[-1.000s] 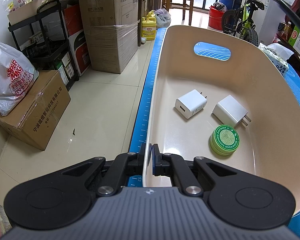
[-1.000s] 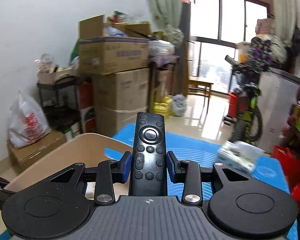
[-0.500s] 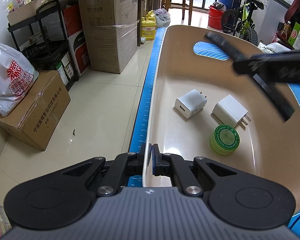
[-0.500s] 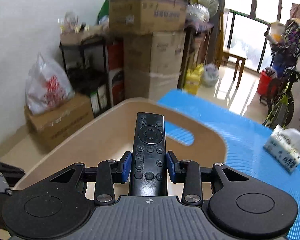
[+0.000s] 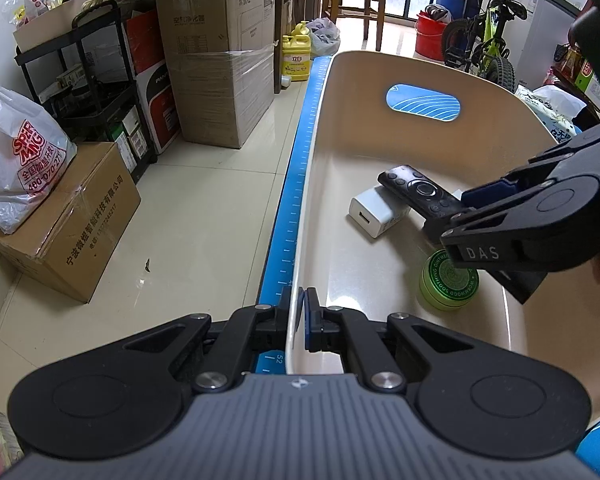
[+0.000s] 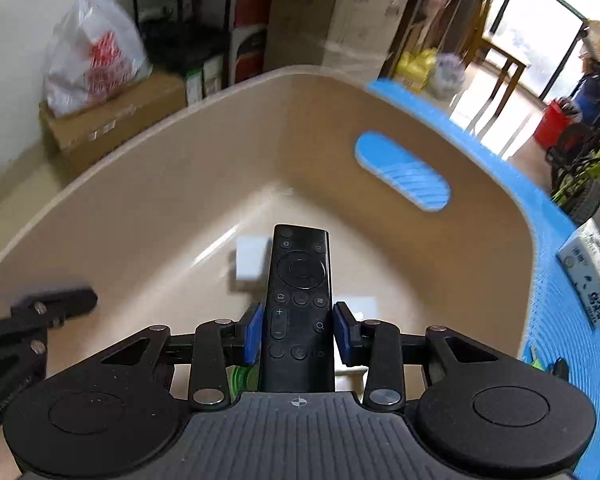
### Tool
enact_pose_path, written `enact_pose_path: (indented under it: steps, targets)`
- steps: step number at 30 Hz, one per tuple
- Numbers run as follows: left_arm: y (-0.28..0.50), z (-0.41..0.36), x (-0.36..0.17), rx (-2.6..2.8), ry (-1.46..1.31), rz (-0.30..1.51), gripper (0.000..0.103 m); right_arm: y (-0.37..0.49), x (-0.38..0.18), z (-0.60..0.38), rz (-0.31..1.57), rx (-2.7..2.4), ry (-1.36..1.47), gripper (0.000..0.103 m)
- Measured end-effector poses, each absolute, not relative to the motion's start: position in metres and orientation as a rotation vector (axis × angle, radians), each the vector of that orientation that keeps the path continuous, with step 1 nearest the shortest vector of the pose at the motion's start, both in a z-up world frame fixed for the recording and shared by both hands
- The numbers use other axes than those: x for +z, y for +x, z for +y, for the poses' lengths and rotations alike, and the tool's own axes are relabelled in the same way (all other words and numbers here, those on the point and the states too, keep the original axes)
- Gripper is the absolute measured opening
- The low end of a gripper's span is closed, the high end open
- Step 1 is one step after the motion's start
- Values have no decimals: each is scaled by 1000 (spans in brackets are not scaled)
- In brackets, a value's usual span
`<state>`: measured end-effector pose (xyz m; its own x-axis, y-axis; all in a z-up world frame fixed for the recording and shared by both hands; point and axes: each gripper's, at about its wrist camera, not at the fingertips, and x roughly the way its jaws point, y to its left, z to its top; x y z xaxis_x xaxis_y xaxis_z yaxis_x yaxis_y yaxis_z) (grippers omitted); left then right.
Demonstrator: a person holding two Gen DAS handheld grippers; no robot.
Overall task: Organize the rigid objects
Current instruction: 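Lower the black remote into the bin and open the right gripper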
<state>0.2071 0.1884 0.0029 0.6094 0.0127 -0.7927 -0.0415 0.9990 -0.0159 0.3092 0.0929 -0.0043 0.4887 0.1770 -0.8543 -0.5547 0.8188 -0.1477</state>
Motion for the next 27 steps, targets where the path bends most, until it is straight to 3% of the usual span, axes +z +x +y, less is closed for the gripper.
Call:
enact_pose_path:
  steps: [7, 16, 20, 22, 27]
  targets:
    - [209, 189, 2, 32, -32, 914, 5, 318, -13, 92, 1054, 459, -445, 44]
    - [210, 190, 1, 32, -32, 913, 6, 309, -1, 85, 982, 468, -419, 80]
    - [210, 191, 1, 33, -32, 914, 6, 302, 18, 66, 907, 456, -381, 87]
    - [209, 190, 1, 33, -32, 913, 6, 298, 32, 55, 866, 487, -354, 99]
    - [210, 190, 1, 34, -31, 913, 6, 289, 67, 18, 781, 508, -312, 101]
